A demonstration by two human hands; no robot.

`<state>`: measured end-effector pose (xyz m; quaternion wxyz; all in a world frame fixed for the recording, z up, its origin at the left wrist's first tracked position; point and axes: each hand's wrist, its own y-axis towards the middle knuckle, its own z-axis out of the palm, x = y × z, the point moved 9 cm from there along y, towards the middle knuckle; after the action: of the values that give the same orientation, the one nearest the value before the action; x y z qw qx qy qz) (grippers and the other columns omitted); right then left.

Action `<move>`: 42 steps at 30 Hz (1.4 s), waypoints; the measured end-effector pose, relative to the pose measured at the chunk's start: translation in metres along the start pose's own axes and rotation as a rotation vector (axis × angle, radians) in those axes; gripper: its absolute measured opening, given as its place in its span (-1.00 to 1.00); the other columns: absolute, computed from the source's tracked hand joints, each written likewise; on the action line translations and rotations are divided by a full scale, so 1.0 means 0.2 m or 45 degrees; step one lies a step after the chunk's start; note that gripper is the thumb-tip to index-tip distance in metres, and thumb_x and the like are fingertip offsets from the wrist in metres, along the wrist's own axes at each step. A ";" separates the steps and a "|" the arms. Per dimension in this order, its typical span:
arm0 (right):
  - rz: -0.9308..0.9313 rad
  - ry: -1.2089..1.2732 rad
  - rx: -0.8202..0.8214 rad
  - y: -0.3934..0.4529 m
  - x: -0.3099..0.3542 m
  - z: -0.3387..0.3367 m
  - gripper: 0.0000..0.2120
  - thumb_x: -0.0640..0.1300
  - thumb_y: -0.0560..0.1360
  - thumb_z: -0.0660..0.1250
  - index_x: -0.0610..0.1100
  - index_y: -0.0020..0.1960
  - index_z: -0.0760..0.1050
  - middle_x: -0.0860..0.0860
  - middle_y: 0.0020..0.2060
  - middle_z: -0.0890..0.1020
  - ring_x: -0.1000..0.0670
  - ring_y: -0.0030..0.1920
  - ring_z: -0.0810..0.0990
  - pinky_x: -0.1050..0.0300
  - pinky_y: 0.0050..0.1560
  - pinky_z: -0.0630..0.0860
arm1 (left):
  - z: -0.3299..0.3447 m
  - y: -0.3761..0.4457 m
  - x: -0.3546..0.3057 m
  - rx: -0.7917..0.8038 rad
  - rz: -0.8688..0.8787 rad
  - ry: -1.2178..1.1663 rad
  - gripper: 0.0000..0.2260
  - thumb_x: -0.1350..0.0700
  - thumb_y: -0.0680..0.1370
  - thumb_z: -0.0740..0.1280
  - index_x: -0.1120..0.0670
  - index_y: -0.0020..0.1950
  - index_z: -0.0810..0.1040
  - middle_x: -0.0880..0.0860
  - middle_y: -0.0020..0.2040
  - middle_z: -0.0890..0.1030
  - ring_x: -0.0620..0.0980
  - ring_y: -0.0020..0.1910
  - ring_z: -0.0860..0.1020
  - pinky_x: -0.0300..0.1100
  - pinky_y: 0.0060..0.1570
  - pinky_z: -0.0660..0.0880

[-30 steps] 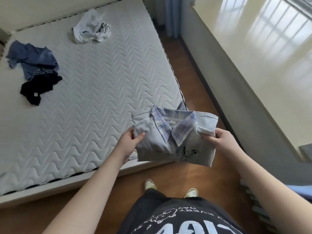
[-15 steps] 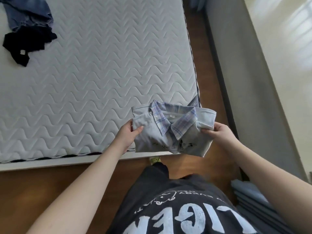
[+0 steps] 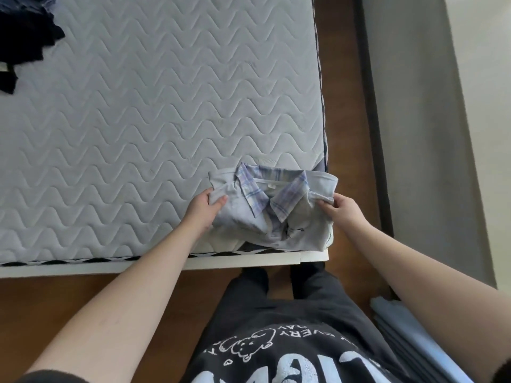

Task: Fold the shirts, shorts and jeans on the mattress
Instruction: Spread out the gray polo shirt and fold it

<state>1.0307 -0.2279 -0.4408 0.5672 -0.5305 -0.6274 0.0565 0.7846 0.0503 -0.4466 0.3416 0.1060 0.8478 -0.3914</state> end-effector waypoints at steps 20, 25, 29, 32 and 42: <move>0.055 0.272 -0.013 1.16 -0.02 0.00 -0.75 -0.25 0.51 0.32 0.07 -0.05 0.66 -0.10 -0.02 0.70 -0.09 -0.06 0.63 -0.09 0.04 0.56 | 0.24 1.06 0.01 0.078 -0.120 -0.205 -0.71 0.23 0.54 0.42 0.05 0.23 0.52 0.03 0.09 0.65 0.00 0.05 0.59 -0.08 0.14 0.50; 0.074 0.310 -0.085 1.32 -0.08 0.05 -0.77 0.06 0.48 0.45 -0.05 0.04 0.56 0.01 -0.12 0.69 0.06 -0.11 0.67 0.02 -0.04 0.60 | 0.31 1.24 0.10 0.202 -0.281 -0.488 -0.71 0.01 0.49 0.45 0.00 0.16 0.50 -0.01 0.06 0.66 -0.12 -0.02 0.66 -0.19 -0.04 0.59; 0.072 0.195 -0.217 1.37 -0.08 0.06 -0.88 0.01 0.53 0.40 -0.03 -0.10 0.56 0.01 -0.20 0.67 -0.01 -0.13 0.65 0.02 -0.06 0.60 | 0.29 1.37 0.13 0.144 -0.291 -0.400 -0.89 0.18 0.58 0.37 0.08 0.09 0.54 0.13 0.05 0.65 -0.06 -0.15 0.66 -0.13 -0.11 0.59; 0.020 0.264 -0.235 1.37 -0.06 0.07 -0.93 -0.09 0.54 0.38 -0.04 -0.10 0.62 0.02 -0.21 0.69 0.06 -0.17 0.63 0.12 -0.09 0.58 | 0.28 1.40 0.14 0.131 -0.276 -0.436 -0.86 0.29 0.58 0.33 0.12 0.10 0.57 0.08 -0.04 0.67 -0.08 -0.22 0.66 -0.14 -0.13 0.59; -0.117 0.469 -0.160 1.53 0.14 0.05 -0.91 -0.18 0.54 0.40 -0.02 -0.10 0.64 0.11 -0.31 0.69 0.18 -0.35 0.62 0.35 -0.39 0.49 | 0.11 1.53 0.02 0.049 -0.167 -0.589 -0.79 0.36 0.58 0.25 0.07 -0.01 0.56 -0.03 -0.19 0.69 -0.14 -0.24 0.65 -0.23 -0.13 0.58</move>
<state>1.2122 -0.0703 -0.6330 0.6402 -0.5369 -0.5389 -0.1068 0.9296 0.2382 -0.6397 0.4984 -0.0353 0.7445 -0.4428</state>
